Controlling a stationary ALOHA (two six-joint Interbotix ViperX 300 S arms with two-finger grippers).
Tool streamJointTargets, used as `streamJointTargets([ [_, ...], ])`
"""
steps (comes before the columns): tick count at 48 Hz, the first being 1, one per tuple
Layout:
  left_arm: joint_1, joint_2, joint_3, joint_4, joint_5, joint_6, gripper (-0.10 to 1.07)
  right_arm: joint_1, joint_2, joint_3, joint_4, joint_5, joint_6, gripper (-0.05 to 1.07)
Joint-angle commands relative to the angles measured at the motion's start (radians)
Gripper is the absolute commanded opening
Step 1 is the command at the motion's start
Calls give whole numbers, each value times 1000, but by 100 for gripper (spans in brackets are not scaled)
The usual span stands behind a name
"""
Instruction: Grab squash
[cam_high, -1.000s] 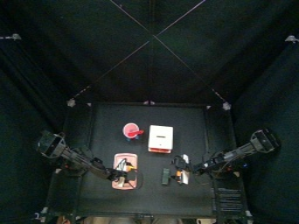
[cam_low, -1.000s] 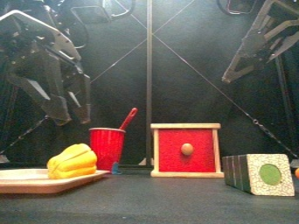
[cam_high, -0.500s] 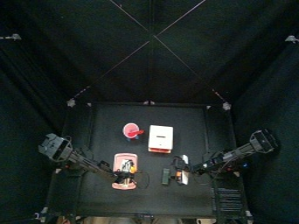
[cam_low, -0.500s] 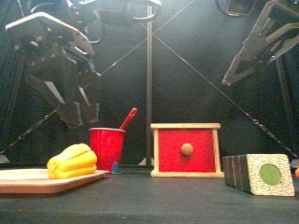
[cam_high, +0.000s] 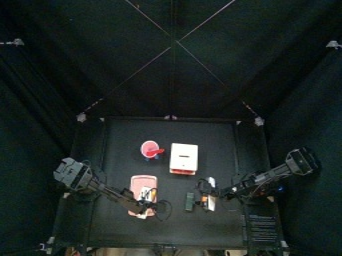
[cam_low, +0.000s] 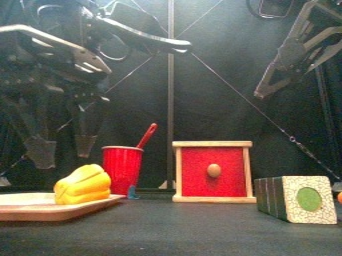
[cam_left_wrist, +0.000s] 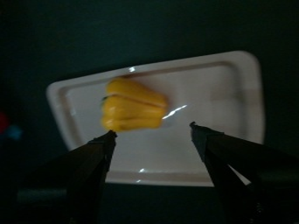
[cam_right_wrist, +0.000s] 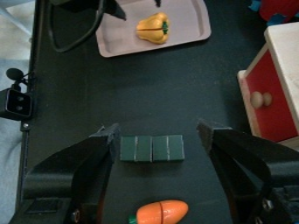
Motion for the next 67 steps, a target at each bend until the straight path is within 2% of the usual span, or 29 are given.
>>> streamJointTargets([
  [1, -25, -2, -52, 81, 49, -41, 100, -3, -9, -15, -3, -3, 0, 100],
  [7, -26, 5, -61, 44, 49, -54, 100, -2, -9, -17, -2, -3, 0, 100],
  [16, -21, 18, -54, -172, 51, 9, 100, -2, -9, -15, -6, -5, 0, 100],
  [20, -18, 18, -77, -186, 87, 12, 100, -3, -9, -17, -9, -5, 0, 100],
  [25, -26, 20, -140, -117, 190, -9, 100, -2, -8, -18, -8, -5, 0, 100],
  [29, -67, 37, -181, 29, 295, -51, 100, -2, -8, -18, -8, -5, 0, 100],
  [32, -91, 51, -195, 106, 351, -72, 100, -2, -9, -20, -8, -5, 0, 100],
  [37, -98, 61, -210, 95, 411, -72, 100, -2, -9, -21, -9, -5, 0, 100],
  [44, -94, 72, -213, -31, 377, -55, 100, -2, -9, -23, -9, -5, 0, 100],
  [46, -92, 78, -212, -41, 350, -48, 100, -2, -8, -23, -11, -5, 0, 100],
  [51, -92, 98, -198, 18, 279, -18, 100, -2, -9, -25, -18, -5, -2, 100],
  [59, -91, 106, -179, 138, 249, -17, 100, -2, -11, -20, -29, -5, -2, 100],
  [67, -60, 109, -130, 141, 160, -28, 100, -2, -12, -17, -28, -5, -2, 100],
])
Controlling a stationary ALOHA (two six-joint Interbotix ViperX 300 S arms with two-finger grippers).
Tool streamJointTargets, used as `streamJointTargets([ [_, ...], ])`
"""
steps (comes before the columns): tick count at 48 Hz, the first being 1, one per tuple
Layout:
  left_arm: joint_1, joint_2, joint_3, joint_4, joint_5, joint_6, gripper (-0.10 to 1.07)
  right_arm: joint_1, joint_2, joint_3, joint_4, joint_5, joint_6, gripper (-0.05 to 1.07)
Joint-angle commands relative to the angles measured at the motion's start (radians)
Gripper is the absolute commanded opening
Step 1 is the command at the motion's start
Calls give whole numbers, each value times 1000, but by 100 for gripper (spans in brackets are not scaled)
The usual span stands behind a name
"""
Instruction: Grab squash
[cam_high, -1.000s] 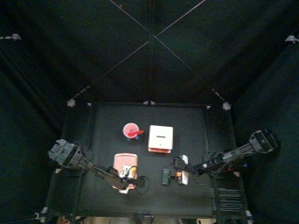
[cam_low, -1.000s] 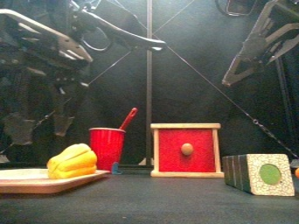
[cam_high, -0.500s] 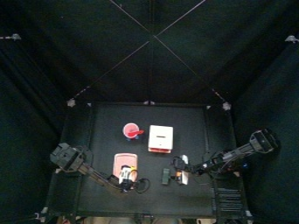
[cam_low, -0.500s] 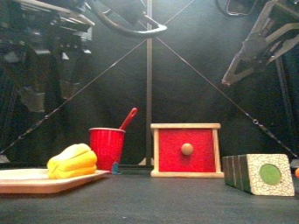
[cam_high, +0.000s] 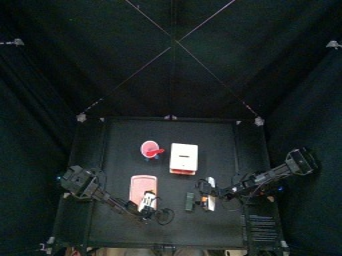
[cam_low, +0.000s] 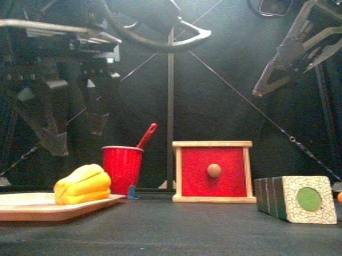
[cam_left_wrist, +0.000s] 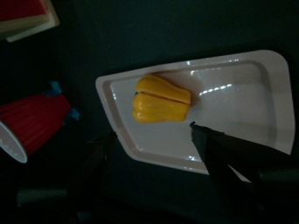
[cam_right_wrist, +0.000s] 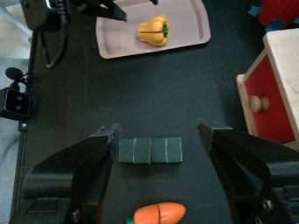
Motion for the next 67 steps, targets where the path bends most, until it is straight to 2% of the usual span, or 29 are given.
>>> streamJointTargets([
  [1, 23, -12, 11, -5, -48, -14, 100, 0, -12, -15, -3, -3, 0, 100],
  [5, 41, -15, 23, -37, -74, -60, 100, 0, -12, -15, -2, -3, 0, 100],
  [10, 63, -38, 32, -51, -78, -193, 100, 0, -12, -15, -2, -3, 0, 100],
  [15, 69, -75, 44, -25, -80, -356, 100, 0, -11, -14, 0, -3, 0, 100],
  [25, 69, -98, 83, -14, -80, -600, 100, 0, -9, -15, 0, -3, 0, 100],
  [33, 57, -109, 106, 5, -98, -836, 100, 0, -9, -14, 0, -3, 0, 100],
  [42, 44, -120, 141, 29, -155, -1028, 100, 0, -9, -11, 0, -3, 0, 100],
  [49, 48, -115, 169, 34, -225, -1111, 100, 0, -8, -11, -5, -3, -2, 100],
  [67, 78, -83, 219, 43, -288, -1175, 100, 0, -9, -9, -9, -3, -2, 100],
])
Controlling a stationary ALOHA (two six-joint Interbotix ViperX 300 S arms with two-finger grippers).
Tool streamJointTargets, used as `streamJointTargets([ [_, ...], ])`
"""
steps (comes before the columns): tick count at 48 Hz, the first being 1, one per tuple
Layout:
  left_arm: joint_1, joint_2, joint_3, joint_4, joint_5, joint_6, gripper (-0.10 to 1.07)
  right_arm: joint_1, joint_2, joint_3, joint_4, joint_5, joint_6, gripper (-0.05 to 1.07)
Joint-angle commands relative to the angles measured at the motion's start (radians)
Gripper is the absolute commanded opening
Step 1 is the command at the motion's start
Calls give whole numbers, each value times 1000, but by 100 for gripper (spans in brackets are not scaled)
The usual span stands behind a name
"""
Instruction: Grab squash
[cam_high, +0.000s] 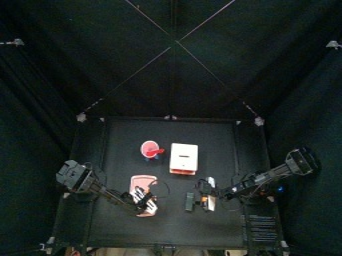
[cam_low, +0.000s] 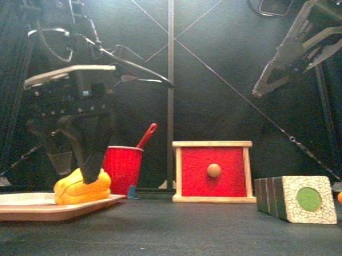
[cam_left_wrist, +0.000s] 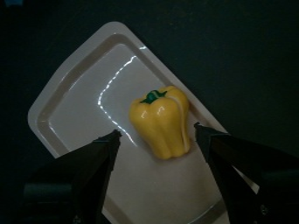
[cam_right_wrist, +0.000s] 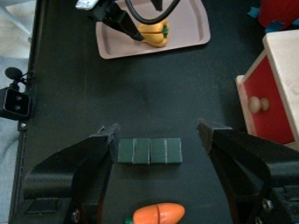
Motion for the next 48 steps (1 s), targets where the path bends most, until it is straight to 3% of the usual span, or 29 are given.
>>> streamJointTargets([
  [1, 15, -2, -2, 8, -14, -11, 100, 0, -6, -11, -3, -3, -2, 100],
  [20, 51, -8, 44, 17, -60, -38, 99, 0, -8, -11, -2, -3, 0, 100],
  [38, 54, -103, 164, 84, -71, -206, 98, -2, -6, -11, -3, -3, 0, 100],
  [48, 54, -103, 184, 80, -97, -227, 94, -2, -5, -11, -3, -3, 0, 100],
])
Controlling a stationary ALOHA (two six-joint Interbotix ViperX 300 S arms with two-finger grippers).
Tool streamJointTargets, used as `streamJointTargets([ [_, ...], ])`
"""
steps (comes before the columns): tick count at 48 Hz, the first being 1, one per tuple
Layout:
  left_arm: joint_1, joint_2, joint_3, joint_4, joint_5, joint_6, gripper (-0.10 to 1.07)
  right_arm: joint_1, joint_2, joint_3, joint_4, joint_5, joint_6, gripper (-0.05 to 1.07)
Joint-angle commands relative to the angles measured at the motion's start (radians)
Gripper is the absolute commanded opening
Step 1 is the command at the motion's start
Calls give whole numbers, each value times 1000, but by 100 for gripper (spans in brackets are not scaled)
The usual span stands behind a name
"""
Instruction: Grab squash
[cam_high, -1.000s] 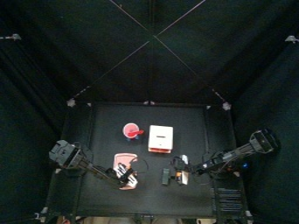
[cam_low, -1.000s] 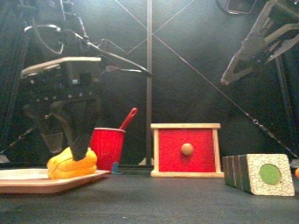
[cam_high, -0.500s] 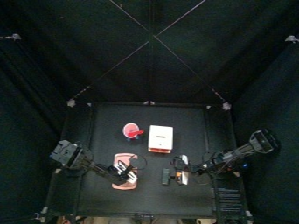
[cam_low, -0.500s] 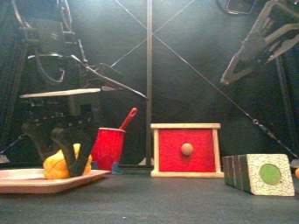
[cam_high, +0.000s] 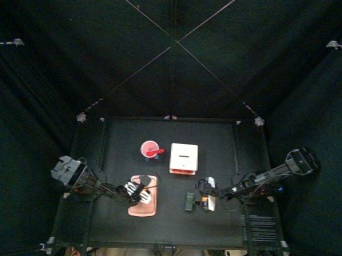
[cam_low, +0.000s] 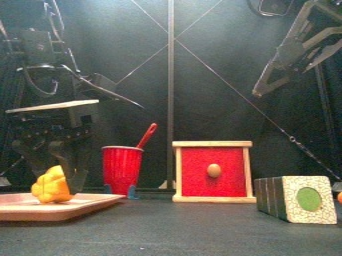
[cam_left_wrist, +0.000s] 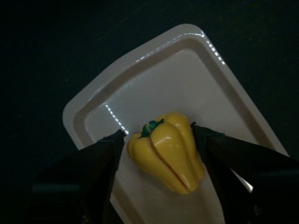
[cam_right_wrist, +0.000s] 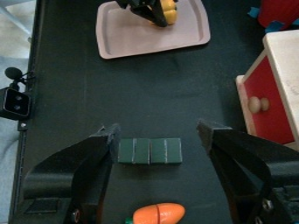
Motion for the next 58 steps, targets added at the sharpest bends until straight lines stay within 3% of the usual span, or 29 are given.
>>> streamJointTargets([
  [1, 3, -20, -6, 0, -12, -6, 93, -2, -6, -11, -3, -3, 0, 100],
  [21, 5, -14, -3, -72, -32, -20, 91, -2, -5, -11, 0, -3, 0, 100],
  [40, 3, -21, -5, -67, -37, -17, 73, 0, -6, -11, 0, -3, 0, 100],
  [58, -2, -86, -11, -26, -31, -8, 71, -2, -12, -12, -18, -3, -2, 100],
])
